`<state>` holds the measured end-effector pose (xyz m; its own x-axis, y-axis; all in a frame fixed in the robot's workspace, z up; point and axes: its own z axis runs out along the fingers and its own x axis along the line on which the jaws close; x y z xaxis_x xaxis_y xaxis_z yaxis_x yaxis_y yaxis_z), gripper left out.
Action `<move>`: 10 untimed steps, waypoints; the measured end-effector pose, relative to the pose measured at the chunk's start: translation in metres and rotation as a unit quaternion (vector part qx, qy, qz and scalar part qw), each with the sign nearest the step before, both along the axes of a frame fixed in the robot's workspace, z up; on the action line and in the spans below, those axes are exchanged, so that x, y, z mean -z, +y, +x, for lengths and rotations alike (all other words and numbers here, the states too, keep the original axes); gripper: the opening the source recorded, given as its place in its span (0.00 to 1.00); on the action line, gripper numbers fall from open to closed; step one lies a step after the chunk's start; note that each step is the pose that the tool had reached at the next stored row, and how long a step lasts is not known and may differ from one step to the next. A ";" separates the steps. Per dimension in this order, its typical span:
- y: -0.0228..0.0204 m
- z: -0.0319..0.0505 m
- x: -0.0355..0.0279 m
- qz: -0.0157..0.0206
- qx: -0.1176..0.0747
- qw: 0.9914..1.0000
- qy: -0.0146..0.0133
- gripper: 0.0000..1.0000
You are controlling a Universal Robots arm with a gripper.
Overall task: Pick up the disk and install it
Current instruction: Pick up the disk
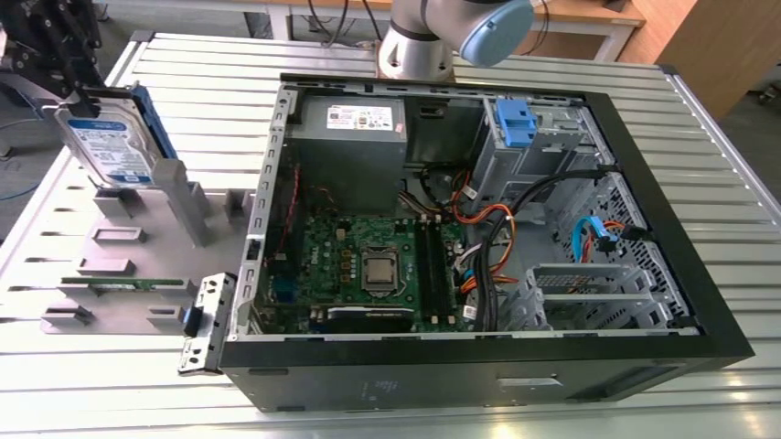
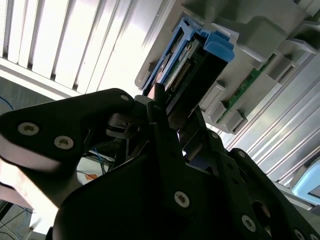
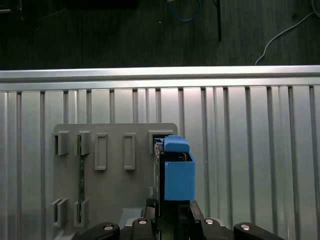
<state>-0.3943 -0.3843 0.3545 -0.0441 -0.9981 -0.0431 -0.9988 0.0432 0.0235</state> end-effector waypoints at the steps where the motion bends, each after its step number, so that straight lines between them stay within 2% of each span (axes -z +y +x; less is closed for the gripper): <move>1: 0.0000 0.0000 -0.0014 0.000 0.000 1.000 0.000 0.35; 10: 0.0000 0.0000 -0.0122 0.000 0.000 1.000 0.000 0.35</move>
<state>-0.3943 -0.3843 0.3667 -0.0441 -0.9981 -0.0432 -0.9988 0.0431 0.0235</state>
